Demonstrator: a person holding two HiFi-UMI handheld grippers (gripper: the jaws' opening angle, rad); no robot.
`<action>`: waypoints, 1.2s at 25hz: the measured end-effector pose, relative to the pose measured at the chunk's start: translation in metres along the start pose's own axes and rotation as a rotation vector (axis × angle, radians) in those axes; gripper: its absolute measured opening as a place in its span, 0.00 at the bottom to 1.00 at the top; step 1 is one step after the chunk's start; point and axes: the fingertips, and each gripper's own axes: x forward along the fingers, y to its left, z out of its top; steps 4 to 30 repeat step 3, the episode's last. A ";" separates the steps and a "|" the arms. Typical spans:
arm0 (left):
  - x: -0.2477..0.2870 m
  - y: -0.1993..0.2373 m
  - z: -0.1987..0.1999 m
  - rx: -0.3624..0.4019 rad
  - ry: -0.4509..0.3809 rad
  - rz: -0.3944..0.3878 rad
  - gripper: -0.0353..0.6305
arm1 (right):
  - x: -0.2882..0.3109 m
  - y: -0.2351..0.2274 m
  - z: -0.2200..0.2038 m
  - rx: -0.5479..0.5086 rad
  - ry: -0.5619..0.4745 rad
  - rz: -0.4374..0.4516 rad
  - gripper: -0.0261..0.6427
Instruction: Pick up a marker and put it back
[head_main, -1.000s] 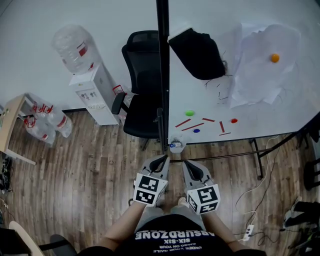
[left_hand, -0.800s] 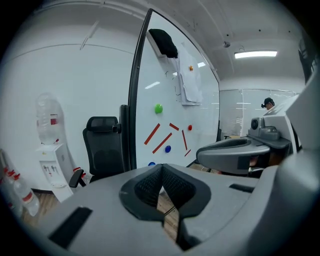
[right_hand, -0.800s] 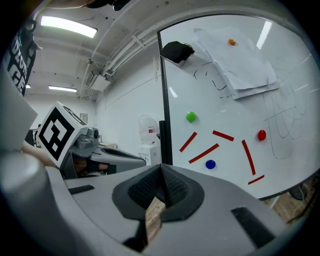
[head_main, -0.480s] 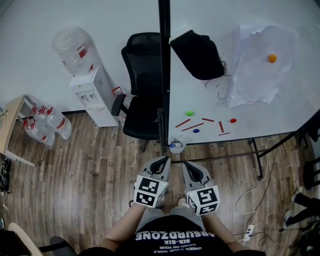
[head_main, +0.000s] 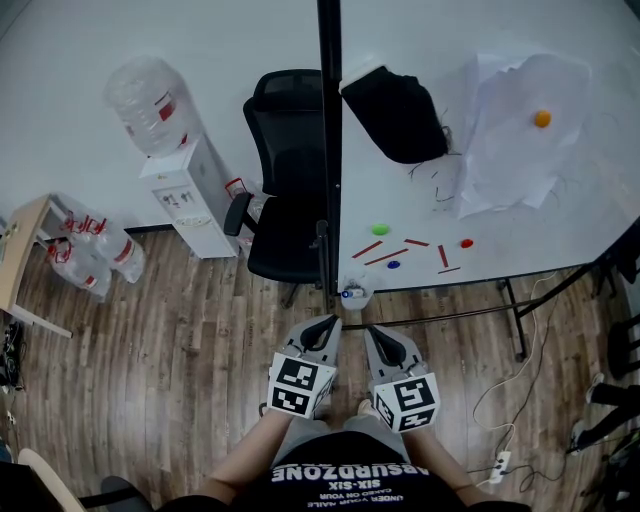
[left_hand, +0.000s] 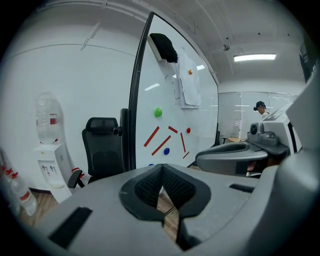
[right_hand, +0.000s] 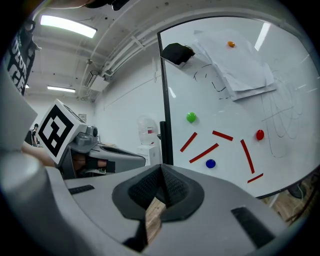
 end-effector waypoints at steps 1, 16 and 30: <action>0.000 0.000 0.000 0.000 -0.001 0.000 0.06 | 0.000 0.000 0.000 0.001 0.000 0.001 0.04; -0.001 0.001 0.001 -0.001 0.000 0.000 0.06 | 0.001 0.001 0.000 0.004 0.000 0.002 0.03; -0.001 0.001 0.001 -0.001 0.000 0.000 0.06 | 0.001 0.001 0.000 0.004 0.000 0.002 0.03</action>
